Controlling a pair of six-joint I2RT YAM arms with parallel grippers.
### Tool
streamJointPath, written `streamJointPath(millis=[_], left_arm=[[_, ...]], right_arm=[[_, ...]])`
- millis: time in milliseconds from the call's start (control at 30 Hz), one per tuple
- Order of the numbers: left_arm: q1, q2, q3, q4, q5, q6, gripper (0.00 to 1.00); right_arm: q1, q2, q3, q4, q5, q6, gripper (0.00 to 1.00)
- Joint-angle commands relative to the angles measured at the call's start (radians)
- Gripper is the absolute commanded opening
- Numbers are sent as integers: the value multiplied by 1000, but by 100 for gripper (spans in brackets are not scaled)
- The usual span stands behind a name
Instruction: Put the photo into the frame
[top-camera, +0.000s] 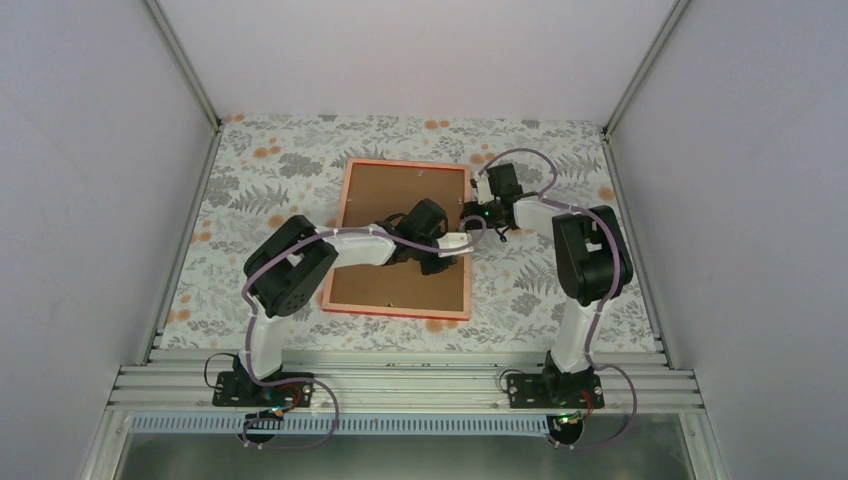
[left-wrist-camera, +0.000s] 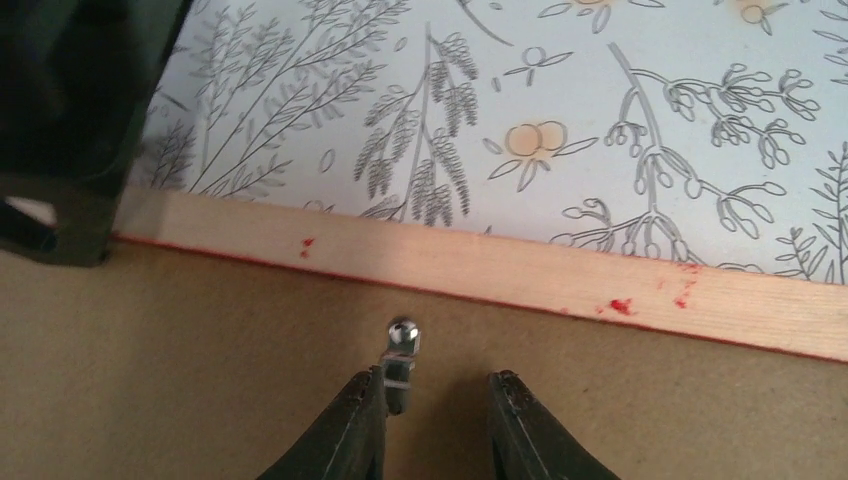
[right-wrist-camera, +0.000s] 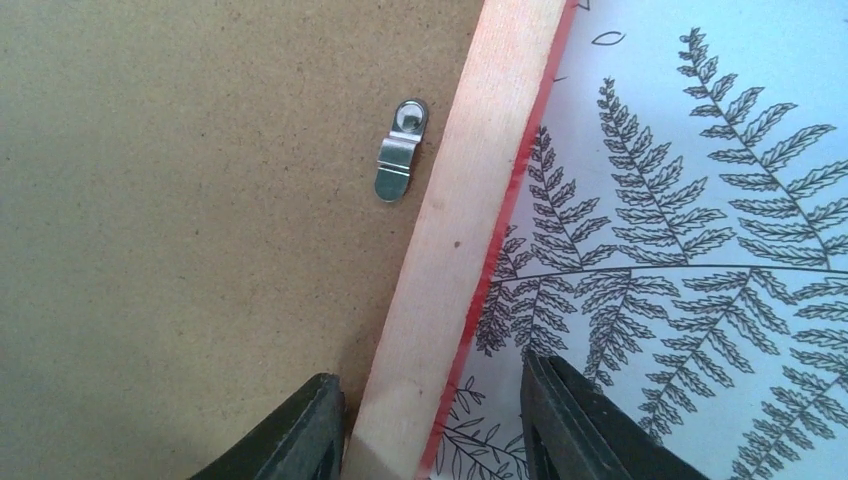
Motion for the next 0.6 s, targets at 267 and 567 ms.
streamJointPath(millis=[267,567], left_arm=[[54,64,106,-68,15,-192,27],[29,113,114,-104,-3,-145,25]], right_arm=[[0,115,15,-202,-22,52,41],[0,136,38,-228,-18,66,37]])
